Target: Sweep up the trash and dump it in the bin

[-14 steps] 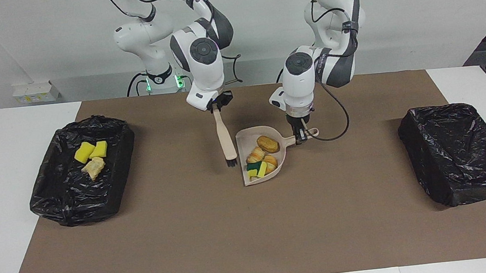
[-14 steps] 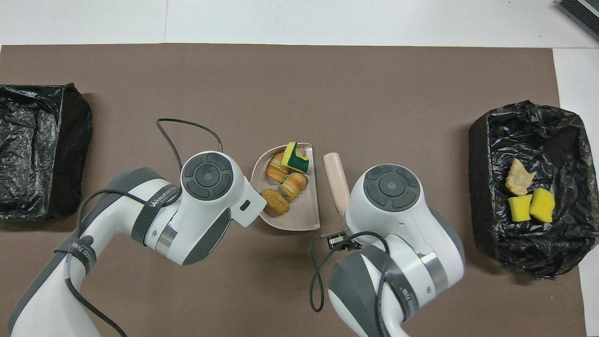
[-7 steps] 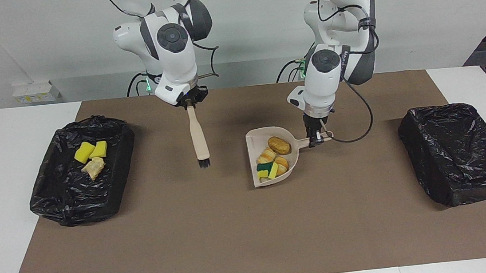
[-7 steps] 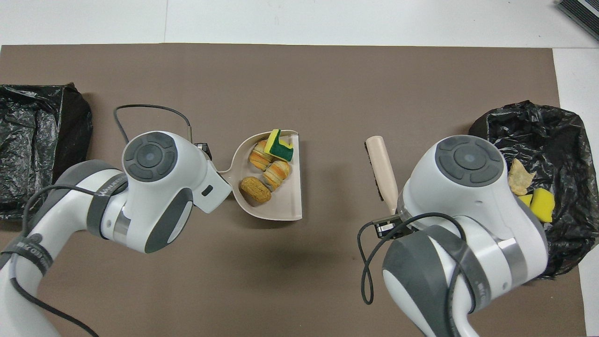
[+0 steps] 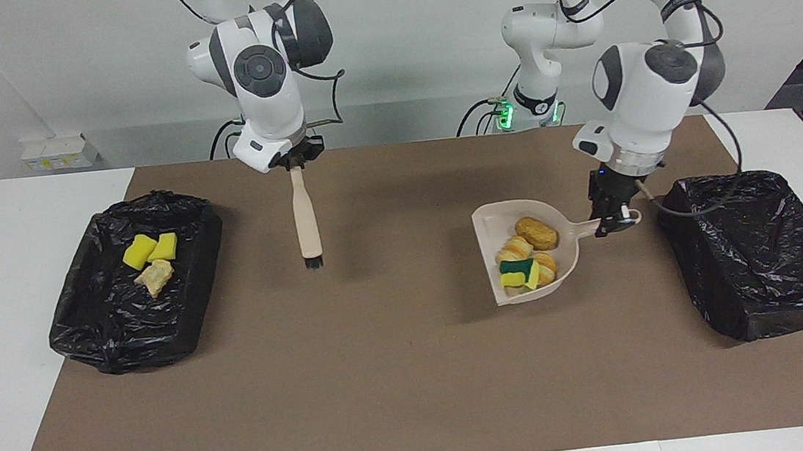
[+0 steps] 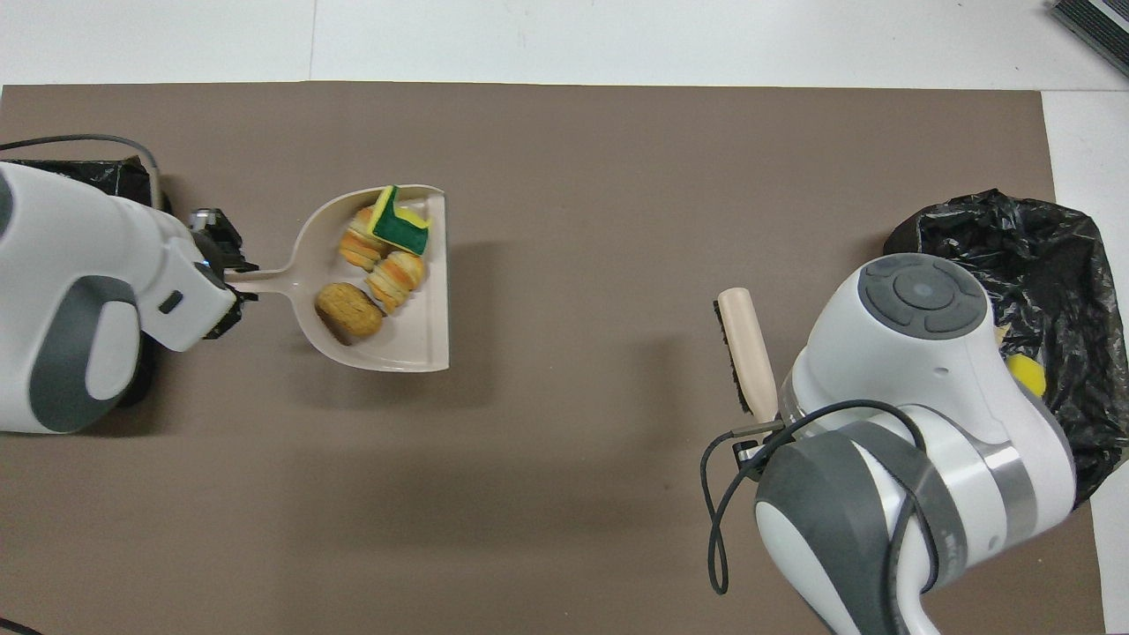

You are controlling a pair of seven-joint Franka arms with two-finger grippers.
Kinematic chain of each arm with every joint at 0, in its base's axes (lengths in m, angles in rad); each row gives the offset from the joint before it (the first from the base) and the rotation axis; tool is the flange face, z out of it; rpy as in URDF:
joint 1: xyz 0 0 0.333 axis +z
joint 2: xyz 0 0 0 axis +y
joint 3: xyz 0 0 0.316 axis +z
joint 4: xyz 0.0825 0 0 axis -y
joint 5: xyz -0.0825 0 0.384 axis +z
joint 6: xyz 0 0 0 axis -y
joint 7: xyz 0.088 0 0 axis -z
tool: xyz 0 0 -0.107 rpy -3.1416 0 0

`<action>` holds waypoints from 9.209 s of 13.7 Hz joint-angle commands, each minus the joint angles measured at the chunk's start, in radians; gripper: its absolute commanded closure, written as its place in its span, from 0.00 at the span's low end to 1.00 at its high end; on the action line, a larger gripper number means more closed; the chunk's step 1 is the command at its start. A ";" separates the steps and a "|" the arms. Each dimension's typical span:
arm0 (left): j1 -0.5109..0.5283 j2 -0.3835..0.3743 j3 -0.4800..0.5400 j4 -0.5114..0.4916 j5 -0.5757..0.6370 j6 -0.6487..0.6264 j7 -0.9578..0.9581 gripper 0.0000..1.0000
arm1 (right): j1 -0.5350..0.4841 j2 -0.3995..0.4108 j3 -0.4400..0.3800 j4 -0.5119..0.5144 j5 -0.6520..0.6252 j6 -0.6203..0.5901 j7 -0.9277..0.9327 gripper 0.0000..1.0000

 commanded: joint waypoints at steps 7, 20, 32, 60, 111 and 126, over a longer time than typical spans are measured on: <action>0.332 0.069 0.000 0.284 -0.091 -0.231 0.248 1.00 | 0.266 0.041 0.019 -0.163 0.221 0.390 0.371 1.00; 0.527 0.169 -0.003 0.478 0.020 -0.266 0.409 1.00 | 0.406 0.128 0.018 -0.266 0.238 0.612 0.419 0.79; 0.556 0.358 -0.011 0.653 0.402 -0.191 0.466 1.00 | 0.148 0.114 0.004 -0.057 -0.048 0.592 0.353 0.00; 0.230 0.076 -0.017 0.305 0.374 -0.280 0.276 1.00 | -0.312 -0.034 -0.107 0.412 -0.089 -0.062 -0.163 0.00; 0.100 -0.119 0.009 0.348 0.026 -0.559 -1.231 0.00 | -0.297 -0.028 -0.107 0.422 -0.089 -0.062 -0.157 0.00; 0.096 -0.047 0.004 0.473 0.023 -0.625 -1.252 0.00 | -0.297 -0.028 -0.108 0.422 -0.089 -0.060 -0.157 0.00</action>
